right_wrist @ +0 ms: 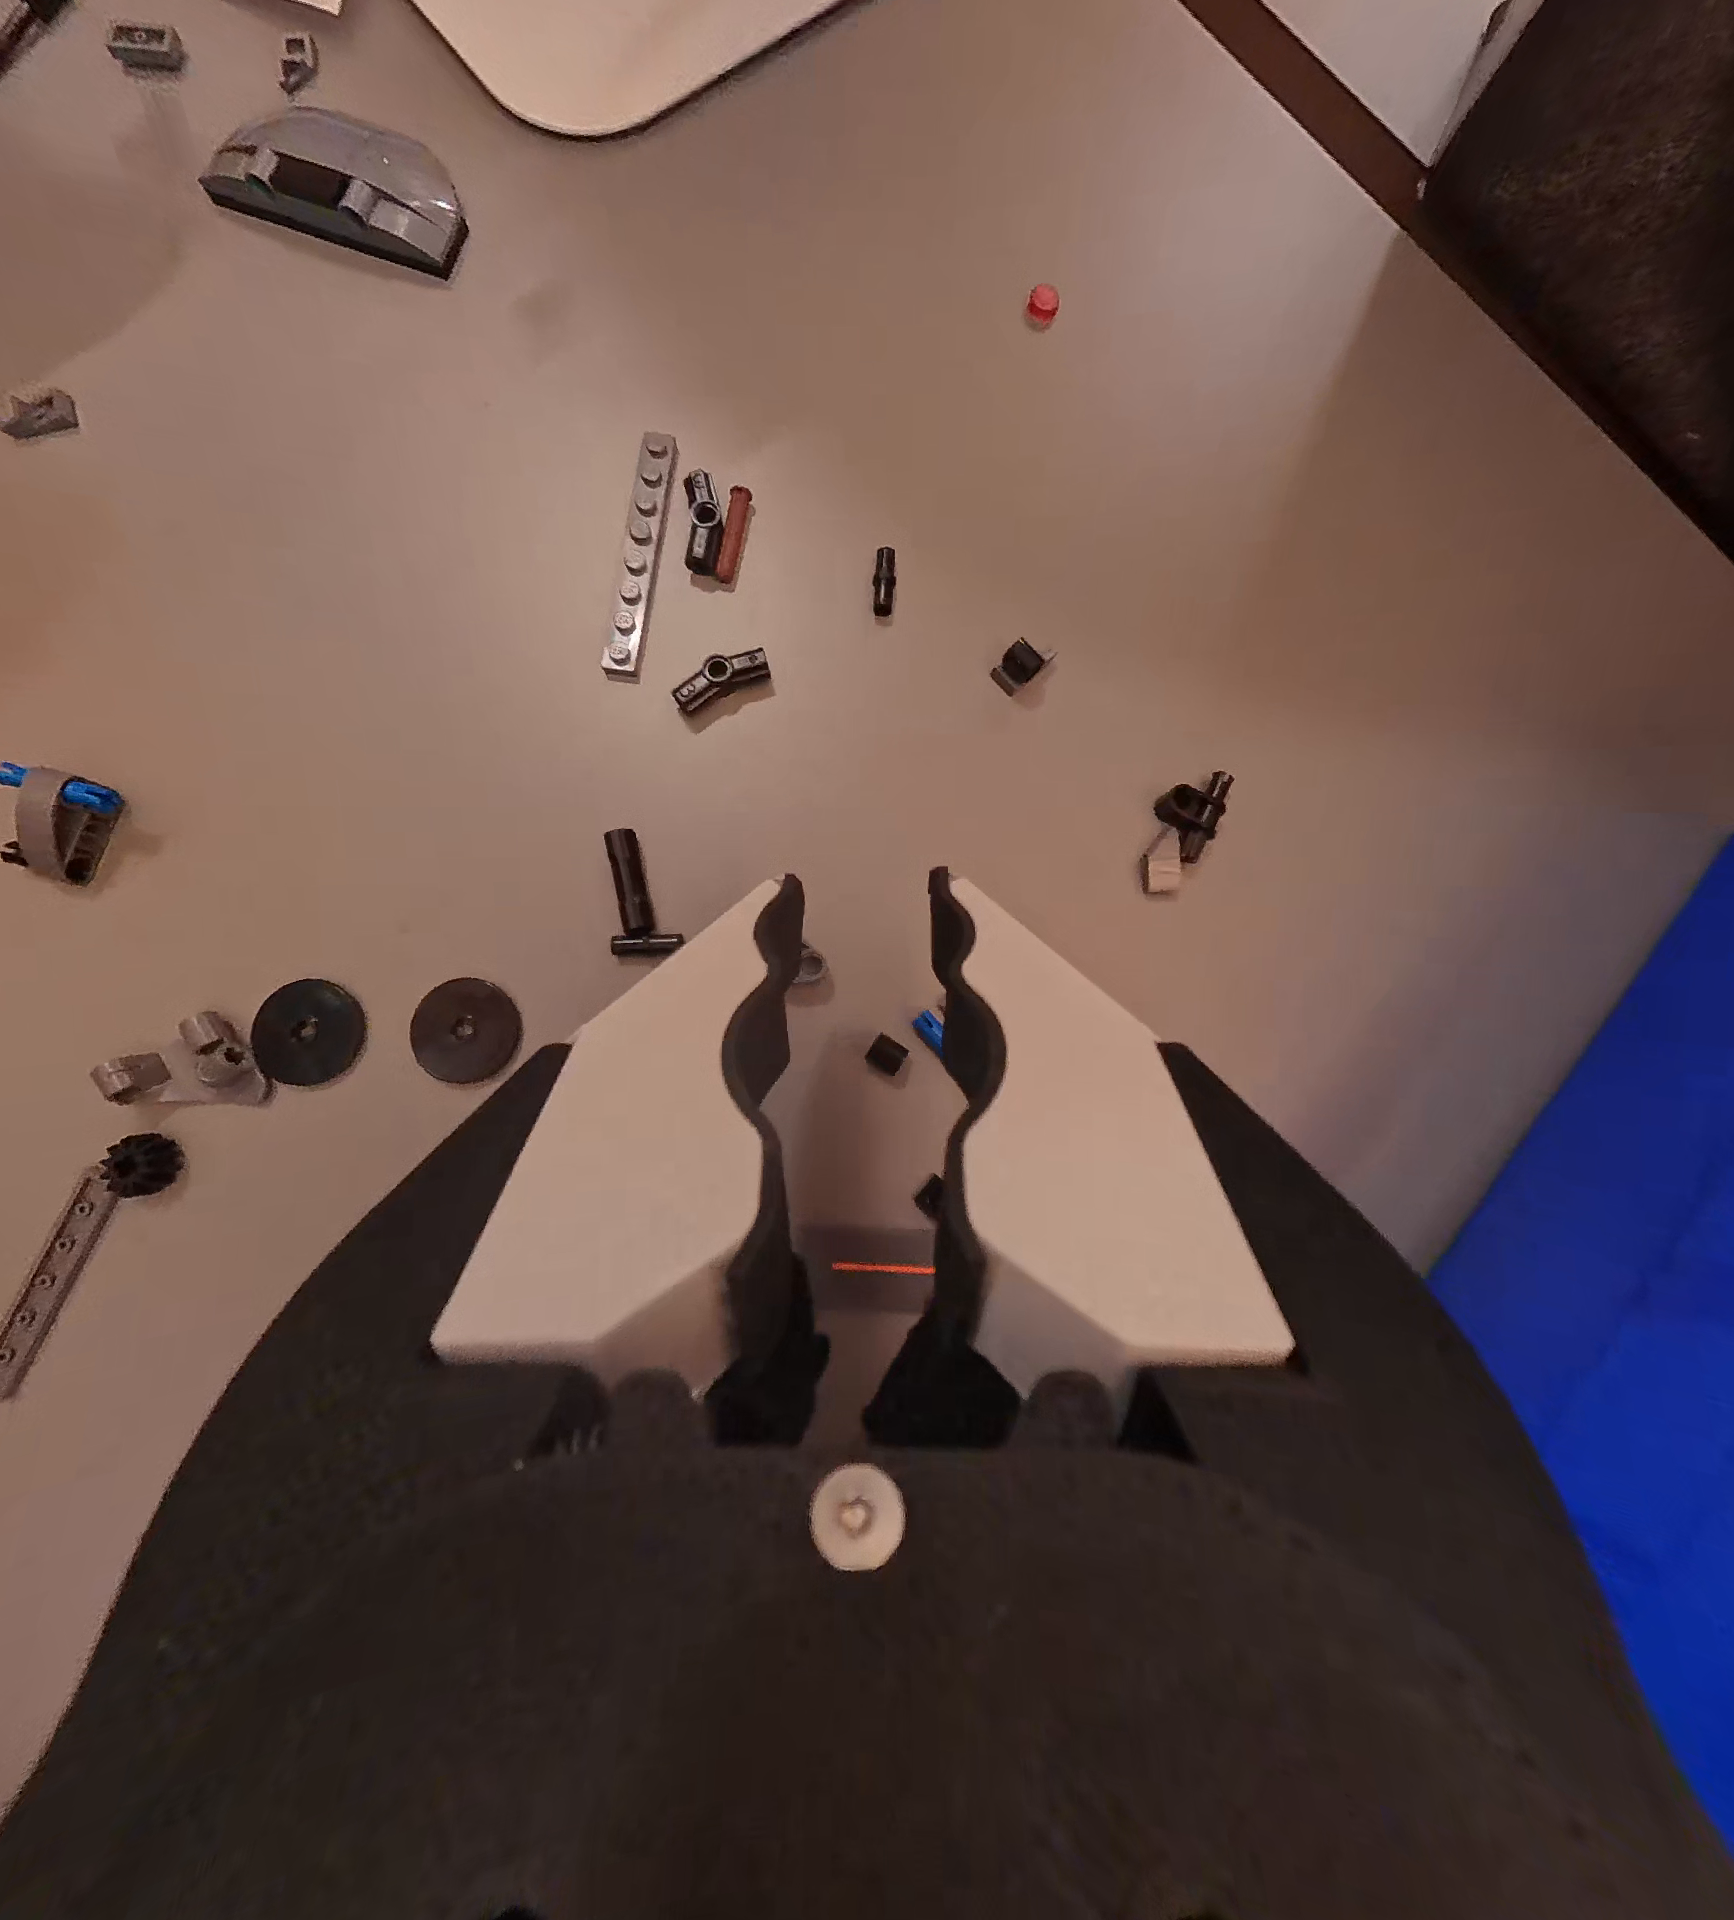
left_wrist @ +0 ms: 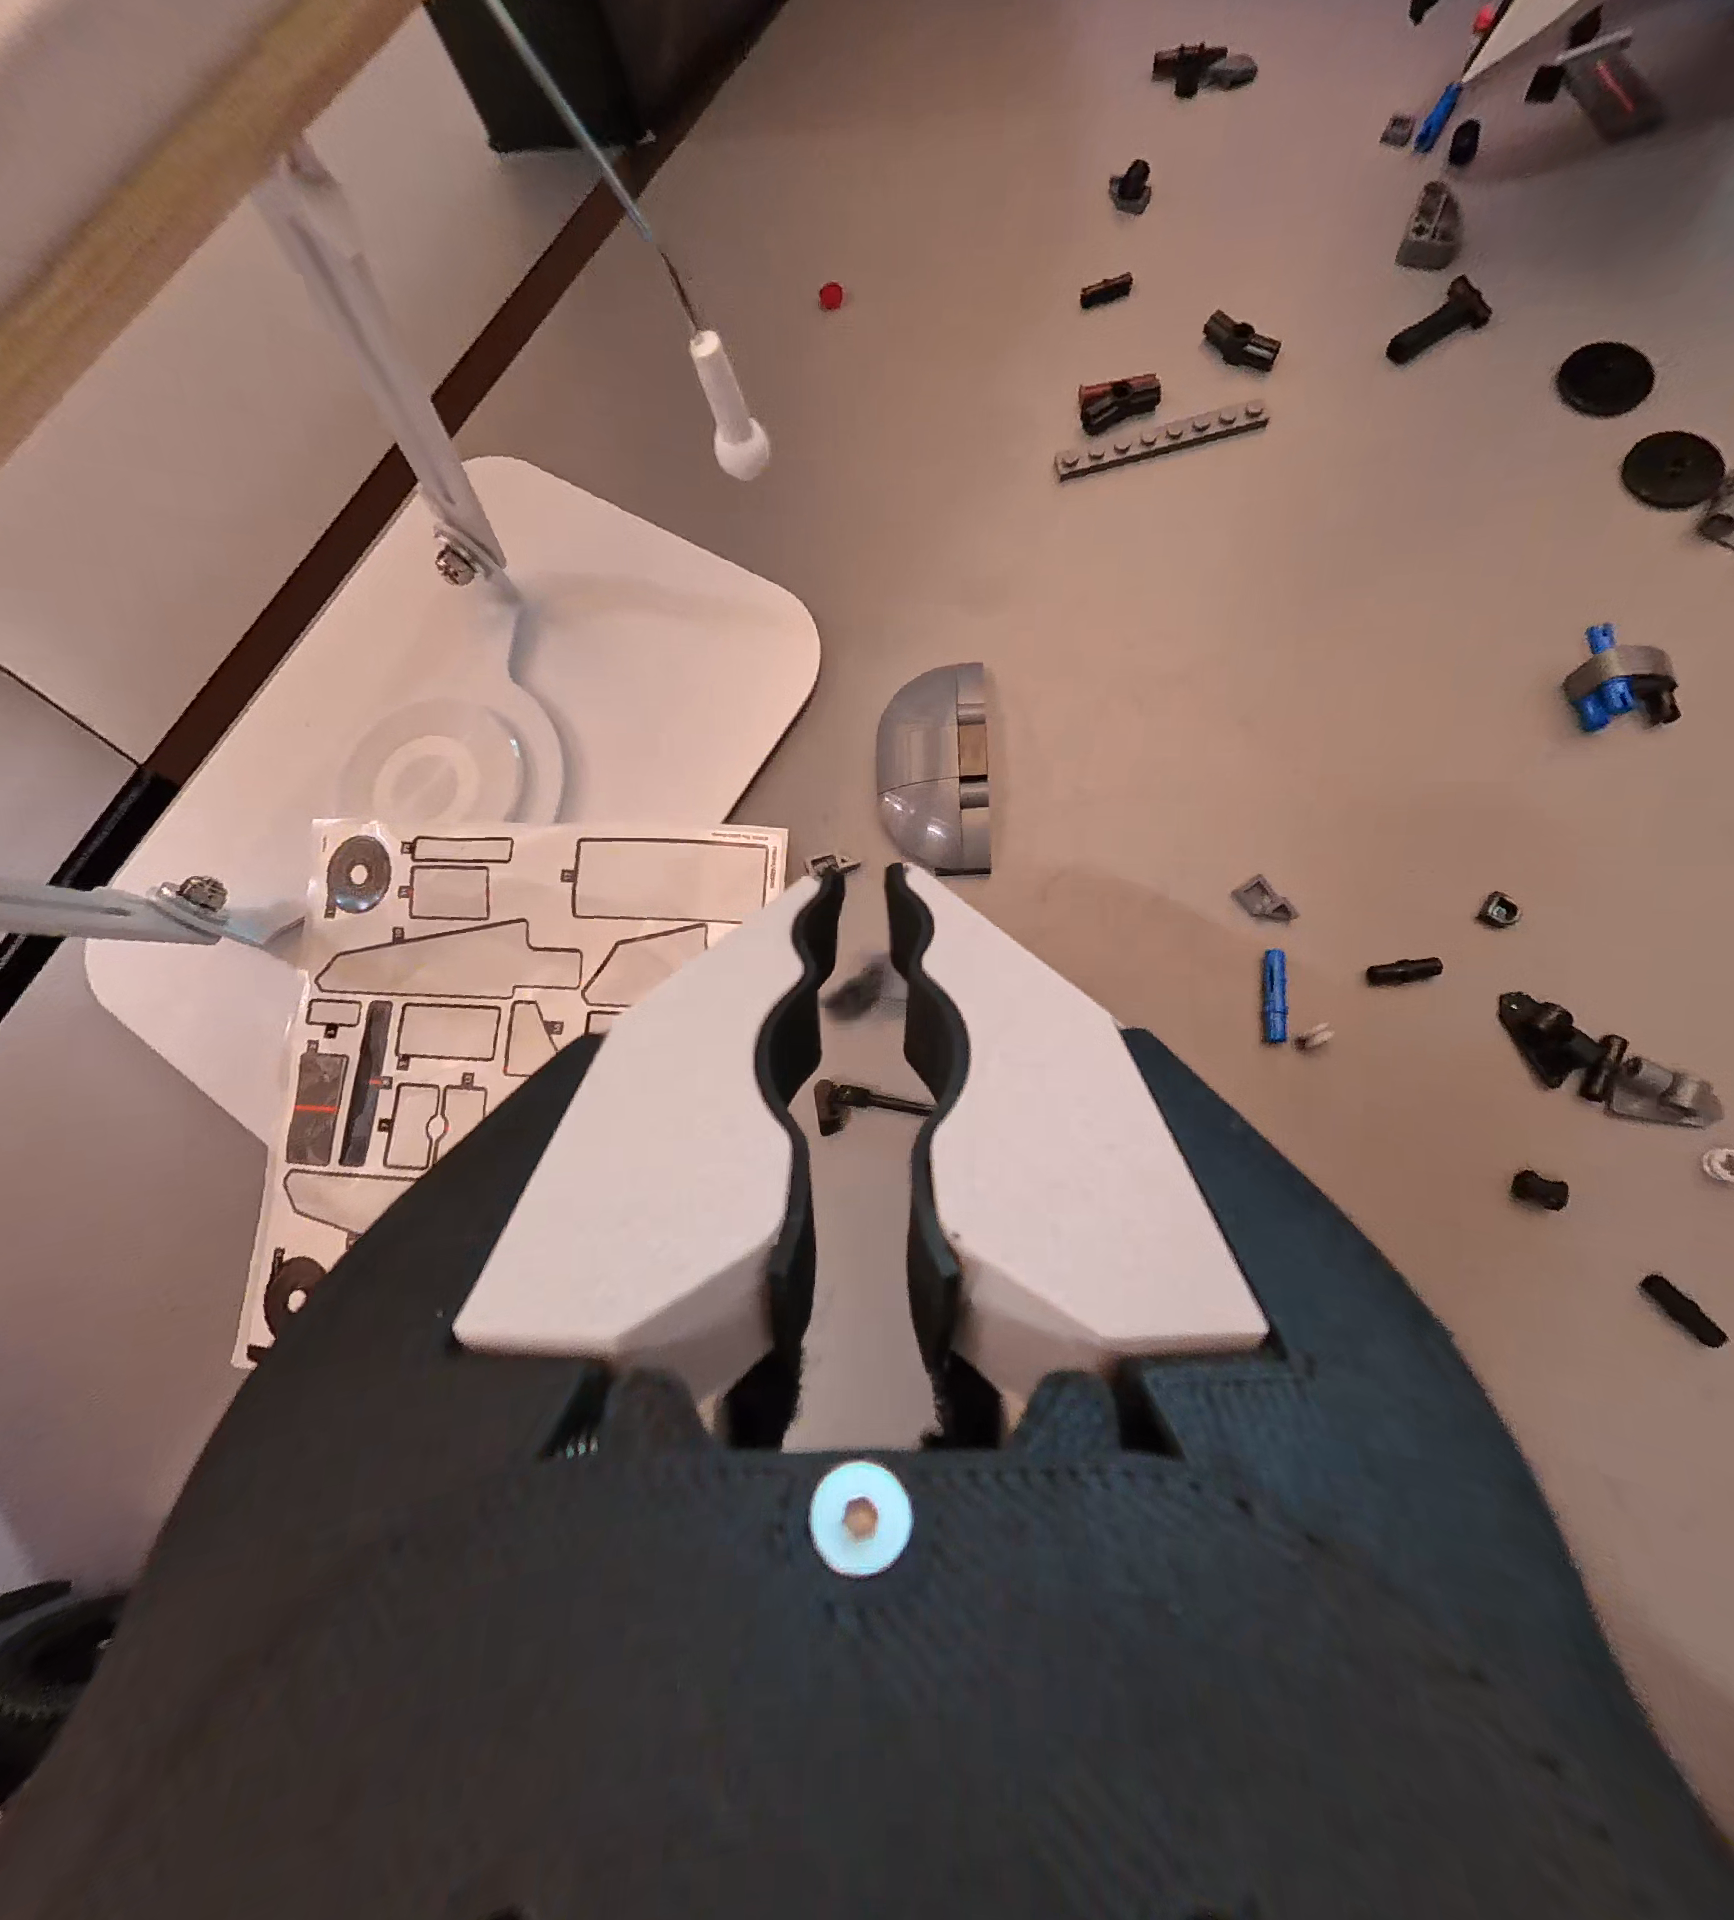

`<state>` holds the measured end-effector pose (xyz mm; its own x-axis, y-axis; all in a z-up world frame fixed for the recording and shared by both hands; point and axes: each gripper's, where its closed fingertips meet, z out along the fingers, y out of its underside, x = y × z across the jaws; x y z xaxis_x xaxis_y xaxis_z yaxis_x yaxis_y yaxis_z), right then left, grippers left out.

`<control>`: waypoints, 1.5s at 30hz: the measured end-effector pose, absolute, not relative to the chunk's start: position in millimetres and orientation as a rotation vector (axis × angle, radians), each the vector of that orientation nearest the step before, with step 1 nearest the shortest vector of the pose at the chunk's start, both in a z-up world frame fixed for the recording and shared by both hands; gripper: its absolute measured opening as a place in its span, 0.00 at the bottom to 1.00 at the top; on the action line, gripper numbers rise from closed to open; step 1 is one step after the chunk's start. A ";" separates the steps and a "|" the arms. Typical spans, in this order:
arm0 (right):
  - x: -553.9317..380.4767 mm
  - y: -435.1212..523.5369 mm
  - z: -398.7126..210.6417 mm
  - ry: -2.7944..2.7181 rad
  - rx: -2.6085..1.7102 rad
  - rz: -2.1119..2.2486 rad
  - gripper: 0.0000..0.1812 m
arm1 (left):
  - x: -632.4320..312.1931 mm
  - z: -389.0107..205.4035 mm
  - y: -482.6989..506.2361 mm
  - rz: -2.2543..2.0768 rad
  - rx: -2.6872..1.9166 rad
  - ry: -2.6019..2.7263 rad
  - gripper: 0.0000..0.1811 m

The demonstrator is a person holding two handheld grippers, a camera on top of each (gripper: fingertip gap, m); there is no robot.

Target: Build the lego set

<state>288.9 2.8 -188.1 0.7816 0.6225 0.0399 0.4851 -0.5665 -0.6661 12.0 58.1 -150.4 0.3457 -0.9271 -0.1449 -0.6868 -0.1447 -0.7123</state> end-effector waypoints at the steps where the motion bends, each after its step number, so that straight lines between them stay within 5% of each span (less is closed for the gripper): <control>1: 288.5 2.7 -187.5 -0.819 -2.283 0.263 0.13 | 12.4 -152.0 57.7 -0.426 -1.905 1.418 0.04; 25: 283.8 0.9 -190.9 -0.853 -2.284 0.269 0.12 | 22.4 -209.5 15.4 -0.415 -2.011 1.772 0.12; 32: 278.9 0.1 -189.7 -0.870 -2.269 0.279 0.12 | 28.7 -220.6 12.6 -0.389 -1.997 1.825 0.08; 33: 276.9 -0.1 -188.1 -0.873 -2.259 0.288 0.12 | 30.0 -219.3 12.0 -0.399 -1.984 1.826 0.00; 41: 259.1 -4.4 -181.7 -0.956 -2.188 0.302 0.11 | 32.4 -219.4 7.5 -0.437 -1.974 1.842 0.00; 45: 256.5 -5.6 -182.8 -0.968 -2.188 0.308 0.11 | 26.3 -207.2 3.8 -0.485 -1.973 1.822 0.07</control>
<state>256.5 -5.6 -182.8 0.6903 0.7206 0.0653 0.5505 -0.4645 -0.6937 26.3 3.8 -207.2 0.0854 -0.9961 -0.0217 -0.8536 -0.0619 -0.5173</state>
